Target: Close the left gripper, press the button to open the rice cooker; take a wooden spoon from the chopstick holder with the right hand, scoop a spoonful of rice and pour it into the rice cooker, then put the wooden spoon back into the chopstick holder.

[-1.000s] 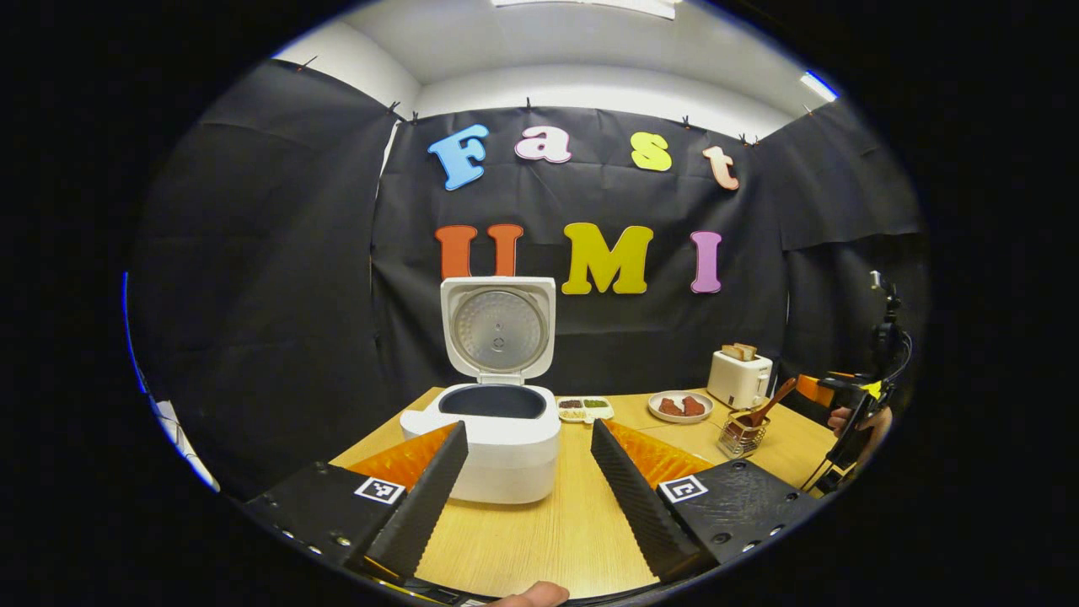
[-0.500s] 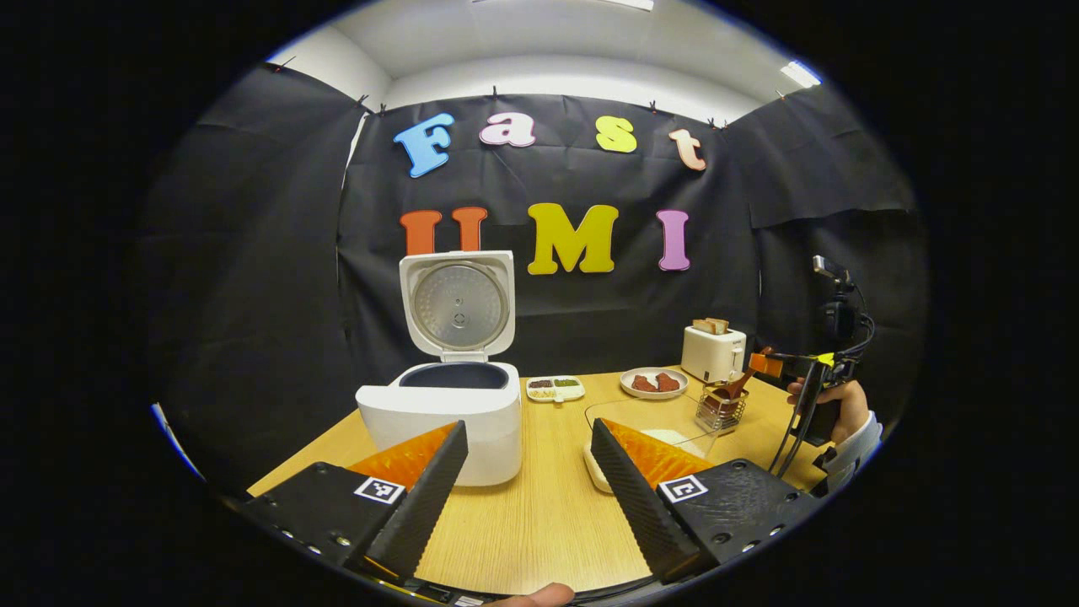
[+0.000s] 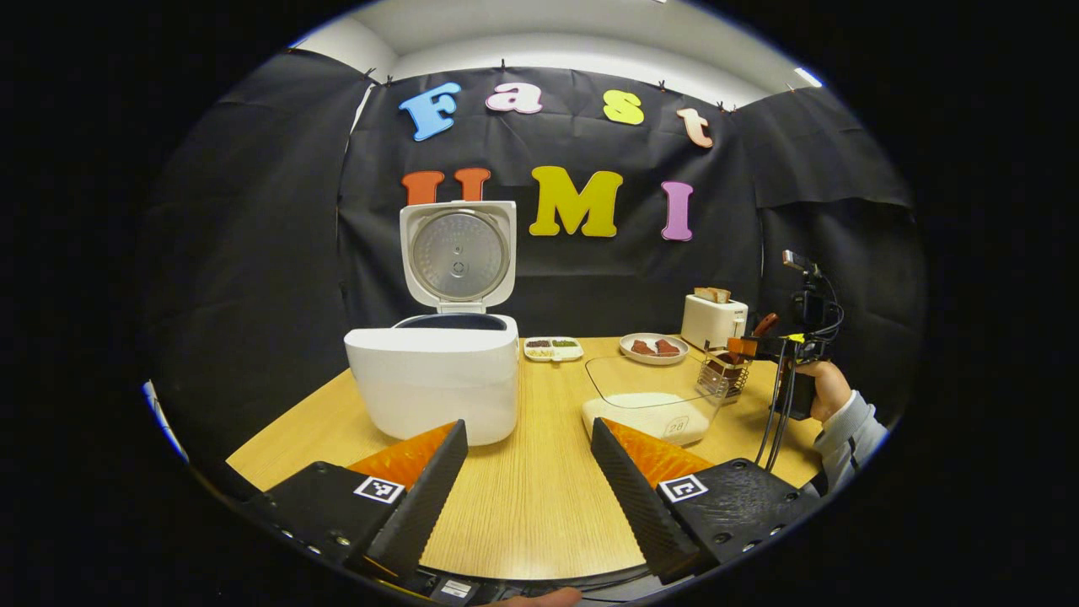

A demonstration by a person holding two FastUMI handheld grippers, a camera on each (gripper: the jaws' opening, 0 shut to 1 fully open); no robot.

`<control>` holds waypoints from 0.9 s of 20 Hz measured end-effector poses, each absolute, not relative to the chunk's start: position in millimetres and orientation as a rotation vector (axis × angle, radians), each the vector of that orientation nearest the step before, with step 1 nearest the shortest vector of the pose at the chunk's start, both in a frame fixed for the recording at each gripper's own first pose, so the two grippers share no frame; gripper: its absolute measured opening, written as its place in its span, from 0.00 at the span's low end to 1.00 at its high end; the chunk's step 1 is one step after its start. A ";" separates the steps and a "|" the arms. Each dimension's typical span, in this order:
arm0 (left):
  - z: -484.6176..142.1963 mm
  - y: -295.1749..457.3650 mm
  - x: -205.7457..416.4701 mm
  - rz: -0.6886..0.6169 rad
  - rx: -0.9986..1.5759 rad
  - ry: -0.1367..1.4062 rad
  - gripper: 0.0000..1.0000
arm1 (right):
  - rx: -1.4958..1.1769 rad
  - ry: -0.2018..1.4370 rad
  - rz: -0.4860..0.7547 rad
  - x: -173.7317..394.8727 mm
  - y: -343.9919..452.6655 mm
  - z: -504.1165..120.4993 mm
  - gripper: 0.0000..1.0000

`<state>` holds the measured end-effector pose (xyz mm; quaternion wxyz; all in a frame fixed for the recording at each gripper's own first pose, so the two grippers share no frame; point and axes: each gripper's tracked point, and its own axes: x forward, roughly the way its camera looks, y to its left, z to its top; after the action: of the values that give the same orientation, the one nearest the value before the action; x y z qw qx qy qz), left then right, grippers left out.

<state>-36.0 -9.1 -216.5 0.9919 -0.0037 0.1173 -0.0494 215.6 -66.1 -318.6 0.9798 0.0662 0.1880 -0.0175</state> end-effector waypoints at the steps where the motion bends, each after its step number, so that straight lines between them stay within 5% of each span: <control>1: -216.3 -8.1 -38.1 -0.103 -0.015 0.234 0.94 | 0.167 0.371 -0.059 221.1 -72.5 -321.0 0.92; 2: -215.1 -5.7 -39.3 -0.104 -0.021 0.234 0.94 | 0.174 0.366 -0.082 223.9 -78.2 -320.8 1.00; 5: -212.9 0.9 -39.9 -0.093 -0.020 0.225 0.94 | 0.143 0.351 -0.085 225.4 -76.3 -317.3 1.00; 6: -213.4 2.0 -41.4 -0.092 -0.023 0.225 0.94 | 0.152 0.322 -0.067 226.2 -73.4 -309.3 0.92; 7: -214.2 2.2 -42.9 -0.093 -0.029 0.229 0.94 | 0.159 0.297 -0.041 224.9 -67.8 -300.6 0.97; 11: -215.0 1.2 -47.2 -0.103 -0.056 0.238 0.94 | 0.143 0.272 -0.008 230.2 -59.8 -292.1 0.25; 18: -213.7 6.3 -56.4 -0.104 -0.048 0.226 0.94 | 0.058 0.203 0.006 225.8 -33.6 -245.0 0.21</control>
<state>-56.4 6.3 -213.7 0.9920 -0.0237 0.1129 -0.0519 225.8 -33.6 -245.0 0.9944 0.0289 0.1013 0.0031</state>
